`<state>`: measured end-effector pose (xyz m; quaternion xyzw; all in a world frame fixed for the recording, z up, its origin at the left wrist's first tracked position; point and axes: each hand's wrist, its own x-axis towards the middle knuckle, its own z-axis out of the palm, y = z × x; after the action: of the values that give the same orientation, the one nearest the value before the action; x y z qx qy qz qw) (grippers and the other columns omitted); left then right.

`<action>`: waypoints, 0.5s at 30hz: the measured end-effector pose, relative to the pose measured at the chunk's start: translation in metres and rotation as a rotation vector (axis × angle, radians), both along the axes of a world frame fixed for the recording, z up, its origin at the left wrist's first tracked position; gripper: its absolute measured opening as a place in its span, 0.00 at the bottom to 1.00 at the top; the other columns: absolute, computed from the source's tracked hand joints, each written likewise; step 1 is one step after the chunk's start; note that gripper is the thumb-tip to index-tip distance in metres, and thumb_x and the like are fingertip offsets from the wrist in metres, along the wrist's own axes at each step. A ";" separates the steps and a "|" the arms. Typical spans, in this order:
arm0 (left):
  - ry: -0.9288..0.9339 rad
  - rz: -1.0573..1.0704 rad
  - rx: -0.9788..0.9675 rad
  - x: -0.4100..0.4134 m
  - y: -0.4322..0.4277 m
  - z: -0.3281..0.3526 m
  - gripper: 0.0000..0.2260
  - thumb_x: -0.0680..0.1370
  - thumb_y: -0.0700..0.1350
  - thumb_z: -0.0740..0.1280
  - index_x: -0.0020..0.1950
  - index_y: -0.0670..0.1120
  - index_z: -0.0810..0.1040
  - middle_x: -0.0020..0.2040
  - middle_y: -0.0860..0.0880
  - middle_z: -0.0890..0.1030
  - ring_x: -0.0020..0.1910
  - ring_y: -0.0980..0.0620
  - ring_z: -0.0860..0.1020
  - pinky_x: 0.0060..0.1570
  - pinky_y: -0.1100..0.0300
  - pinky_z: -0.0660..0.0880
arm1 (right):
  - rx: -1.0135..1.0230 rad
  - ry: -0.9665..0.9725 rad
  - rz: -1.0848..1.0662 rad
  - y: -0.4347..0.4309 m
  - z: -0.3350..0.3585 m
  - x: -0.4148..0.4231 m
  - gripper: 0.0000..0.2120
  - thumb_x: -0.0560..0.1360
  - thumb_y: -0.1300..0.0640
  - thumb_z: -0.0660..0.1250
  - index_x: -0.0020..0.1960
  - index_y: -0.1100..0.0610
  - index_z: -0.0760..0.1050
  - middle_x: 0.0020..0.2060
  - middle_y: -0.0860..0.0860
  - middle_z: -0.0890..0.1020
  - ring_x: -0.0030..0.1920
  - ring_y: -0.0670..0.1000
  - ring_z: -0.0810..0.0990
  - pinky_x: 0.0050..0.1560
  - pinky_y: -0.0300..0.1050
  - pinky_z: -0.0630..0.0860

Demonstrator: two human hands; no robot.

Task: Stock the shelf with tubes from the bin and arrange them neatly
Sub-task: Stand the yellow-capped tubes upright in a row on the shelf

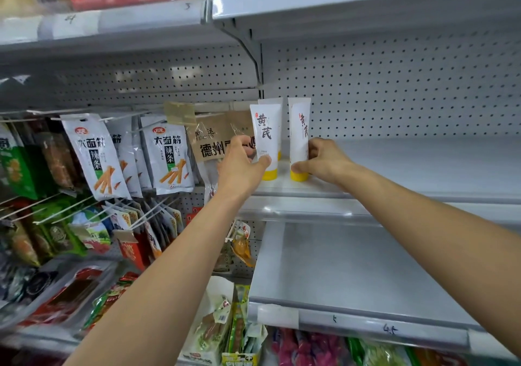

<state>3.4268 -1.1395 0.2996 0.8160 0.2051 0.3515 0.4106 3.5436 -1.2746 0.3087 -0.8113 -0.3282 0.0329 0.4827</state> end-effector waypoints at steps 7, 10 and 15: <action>0.022 0.001 0.052 -0.002 0.005 -0.002 0.24 0.75 0.50 0.70 0.69 0.49 0.67 0.59 0.50 0.74 0.58 0.49 0.75 0.64 0.46 0.70 | -0.026 -0.020 -0.018 0.008 0.001 -0.003 0.20 0.69 0.60 0.74 0.59 0.59 0.73 0.53 0.54 0.81 0.53 0.54 0.80 0.55 0.47 0.77; 0.061 0.014 0.139 -0.009 0.007 -0.001 0.22 0.76 0.51 0.69 0.67 0.49 0.68 0.58 0.51 0.75 0.56 0.51 0.75 0.60 0.47 0.74 | -0.100 -0.019 -0.067 0.006 0.000 -0.007 0.23 0.70 0.56 0.74 0.61 0.59 0.70 0.55 0.54 0.79 0.54 0.54 0.79 0.55 0.49 0.76; 0.057 0.088 0.446 -0.045 0.013 -0.007 0.16 0.76 0.49 0.67 0.63 0.51 0.74 0.55 0.53 0.78 0.55 0.52 0.76 0.55 0.49 0.76 | -0.093 -0.354 -0.290 -0.013 -0.008 -0.038 0.21 0.73 0.52 0.68 0.62 0.58 0.67 0.58 0.53 0.74 0.57 0.55 0.74 0.53 0.50 0.73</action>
<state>3.3815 -1.1263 0.2926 0.8865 0.1692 0.3822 0.1986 3.5058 -1.2879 0.3011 -0.8644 -0.2856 -0.1645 0.3796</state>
